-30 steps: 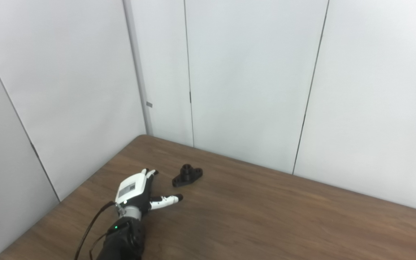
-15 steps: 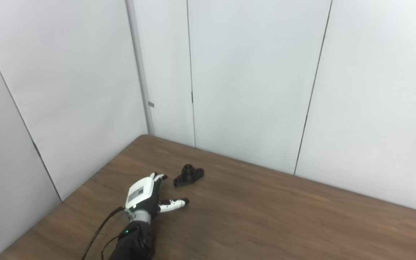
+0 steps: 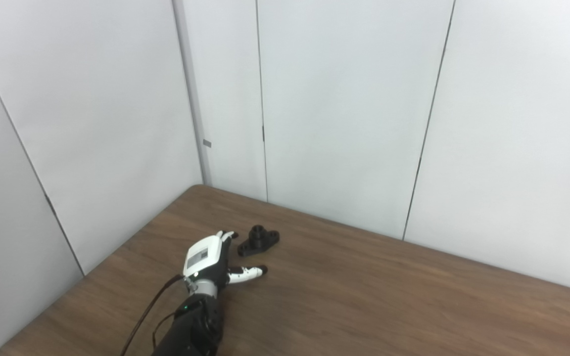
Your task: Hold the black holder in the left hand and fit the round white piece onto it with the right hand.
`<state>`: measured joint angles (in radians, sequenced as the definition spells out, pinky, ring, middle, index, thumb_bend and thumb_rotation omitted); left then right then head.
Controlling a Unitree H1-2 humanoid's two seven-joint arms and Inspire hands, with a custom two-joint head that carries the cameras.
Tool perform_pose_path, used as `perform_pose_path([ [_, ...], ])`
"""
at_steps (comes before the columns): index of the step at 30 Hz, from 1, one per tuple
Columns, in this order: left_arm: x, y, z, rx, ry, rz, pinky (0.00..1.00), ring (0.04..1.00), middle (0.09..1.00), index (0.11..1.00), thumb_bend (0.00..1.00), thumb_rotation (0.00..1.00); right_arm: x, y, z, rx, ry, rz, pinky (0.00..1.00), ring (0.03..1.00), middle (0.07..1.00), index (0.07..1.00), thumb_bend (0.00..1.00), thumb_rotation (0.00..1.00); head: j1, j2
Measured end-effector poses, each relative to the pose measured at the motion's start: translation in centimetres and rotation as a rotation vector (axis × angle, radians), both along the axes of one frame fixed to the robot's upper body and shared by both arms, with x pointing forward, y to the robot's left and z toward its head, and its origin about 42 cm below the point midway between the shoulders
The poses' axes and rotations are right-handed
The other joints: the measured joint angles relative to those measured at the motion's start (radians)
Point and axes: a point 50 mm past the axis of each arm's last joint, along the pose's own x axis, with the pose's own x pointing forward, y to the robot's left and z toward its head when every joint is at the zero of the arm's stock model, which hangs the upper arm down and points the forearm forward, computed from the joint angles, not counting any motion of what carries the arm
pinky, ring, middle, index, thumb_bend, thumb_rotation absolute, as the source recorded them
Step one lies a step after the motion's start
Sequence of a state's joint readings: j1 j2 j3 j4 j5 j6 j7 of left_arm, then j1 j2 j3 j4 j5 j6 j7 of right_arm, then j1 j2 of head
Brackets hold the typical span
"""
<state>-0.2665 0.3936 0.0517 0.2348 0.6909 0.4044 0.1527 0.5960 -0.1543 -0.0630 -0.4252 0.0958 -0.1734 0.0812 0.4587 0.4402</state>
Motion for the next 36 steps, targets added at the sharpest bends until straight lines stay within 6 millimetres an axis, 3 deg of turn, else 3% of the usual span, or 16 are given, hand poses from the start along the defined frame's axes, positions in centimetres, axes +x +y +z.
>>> perform_pose_path([
  [10,0.7,-0.1,0.0,0.013,-0.006,-0.001,1.0,0.902,0.946,0.874,0.85,0.49,-2.0,-0.2,0.2,-0.028,0.006,-0.013,0.68,0.866,0.903,0.902,0.37,0.85,-0.025,0.026],
  [17,1.5,0.0,-0.1,0.024,-0.007,-0.001,1.0,0.903,0.941,0.865,0.84,0.46,-3.0,-0.2,0.4,-0.03,0.012,-0.017,0.72,0.882,0.913,0.909,0.38,0.83,-0.031,0.034],
  [18,1.5,0.0,-0.1,0.024,-0.006,-0.001,0.99,0.899,0.936,0.847,0.83,0.44,-3.0,-0.2,0.4,-0.029,0.013,-0.018,0.72,0.882,0.913,0.909,0.38,0.82,-0.031,0.034],
  [21,1.7,0.2,-0.3,0.03,-0.032,0.004,0.9,0.858,0.875,0.655,0.78,0.15,-3.0,-0.2,0.4,-0.026,0.013,-0.019,0.73,0.885,0.91,0.91,0.38,0.82,-0.032,0.032],
  [22,1.6,0.3,-0.3,0.035,-0.048,0.011,0.87,0.842,0.838,0.555,0.63,0.09,-3.0,-0.2,0.4,-0.024,0.013,-0.02,0.73,0.884,0.908,0.909,0.38,0.82,-0.032,0.032],
  [23,1.7,0.3,-0.3,0.036,-0.066,0.016,0.85,0.831,0.811,0.52,0.57,0.07,-3.1,-0.2,0.4,-0.021,0.013,-0.02,0.73,0.884,0.908,0.908,0.38,0.82,-0.034,0.032],
  [30,2.3,0.1,-0.7,0.043,-0.151,0.033,0.7,0.754,0.696,0.481,0.52,0.04,-3.5,-0.2,0.5,-0.026,0.018,-0.026,0.72,0.876,0.901,0.894,0.37,0.82,-0.048,0.043],
  [36,2.9,0.1,-0.6,0.047,-0.162,0.037,0.71,0.755,0.692,0.48,0.52,0.04,-3.8,-0.1,0.5,-0.016,0.017,-0.033,0.73,0.875,0.897,0.887,0.37,0.81,-0.054,0.043],
])
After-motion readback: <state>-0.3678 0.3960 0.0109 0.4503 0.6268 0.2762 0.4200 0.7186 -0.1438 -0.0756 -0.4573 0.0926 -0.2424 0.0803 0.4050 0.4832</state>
